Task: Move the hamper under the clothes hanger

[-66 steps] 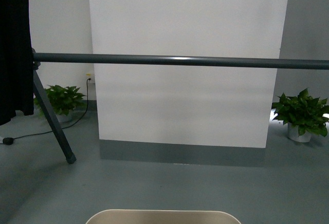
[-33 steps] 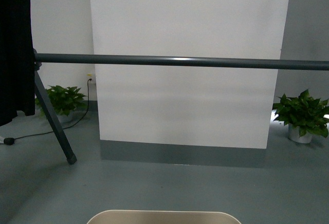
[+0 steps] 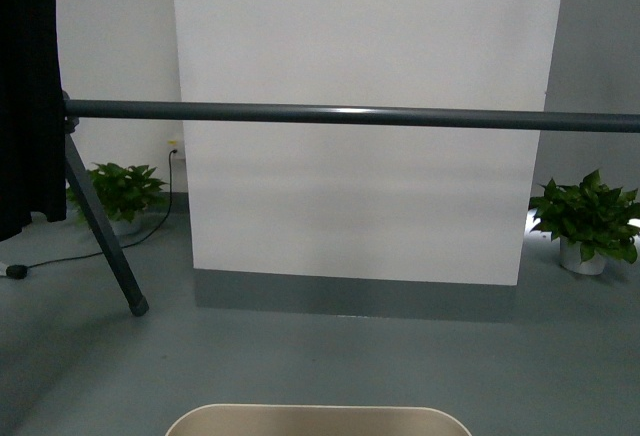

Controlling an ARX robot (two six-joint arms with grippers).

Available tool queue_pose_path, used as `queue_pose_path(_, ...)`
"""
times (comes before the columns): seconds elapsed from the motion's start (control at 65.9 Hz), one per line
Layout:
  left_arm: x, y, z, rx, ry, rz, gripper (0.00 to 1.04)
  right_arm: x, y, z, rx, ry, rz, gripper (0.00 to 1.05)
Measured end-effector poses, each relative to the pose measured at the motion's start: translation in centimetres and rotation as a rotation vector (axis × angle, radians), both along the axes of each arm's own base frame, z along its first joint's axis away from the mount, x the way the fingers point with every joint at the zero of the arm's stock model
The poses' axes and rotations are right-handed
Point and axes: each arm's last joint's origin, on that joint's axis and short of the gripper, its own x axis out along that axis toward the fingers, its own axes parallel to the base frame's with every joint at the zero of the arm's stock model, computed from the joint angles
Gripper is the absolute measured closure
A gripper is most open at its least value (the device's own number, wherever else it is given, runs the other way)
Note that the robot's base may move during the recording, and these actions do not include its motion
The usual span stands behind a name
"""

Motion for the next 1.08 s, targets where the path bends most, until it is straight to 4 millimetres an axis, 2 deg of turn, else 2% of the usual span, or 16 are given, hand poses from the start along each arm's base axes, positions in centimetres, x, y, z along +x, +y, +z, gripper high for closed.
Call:
queue_pose_path(0.076,0.00,0.00,0.00,0.000,0.000,0.000,1.01,0.00,0.00,0.00,0.000,0.000,0.000,1.03)
queue_pose_path(0.121,0.00,0.00,0.00,0.000,0.000,0.000,0.97,0.00,0.00,0.00,-0.001,0.000,0.000,0.97)
queue_pose_path(0.501,0.00,0.00,0.00,0.000,0.000,0.000,0.38,0.00,0.00,0.00,-0.001,0.000,0.000,0.40)
queue_pose_path(0.562,0.00,0.00,0.00,0.000,0.000,0.000,0.24,0.00,0.00,0.00,-0.001,0.000,0.000,0.25)
queue_pose_path(0.683,0.00,0.00,0.00,0.000,0.000,0.000,0.05,0.00,0.00,0.00,0.000,0.000,0.000,0.07)
queue_pose_path(1.078,0.00,0.00,0.00,0.001,0.000,0.000,0.07,0.00,0.00,0.00,0.000,0.000,0.000,0.08)
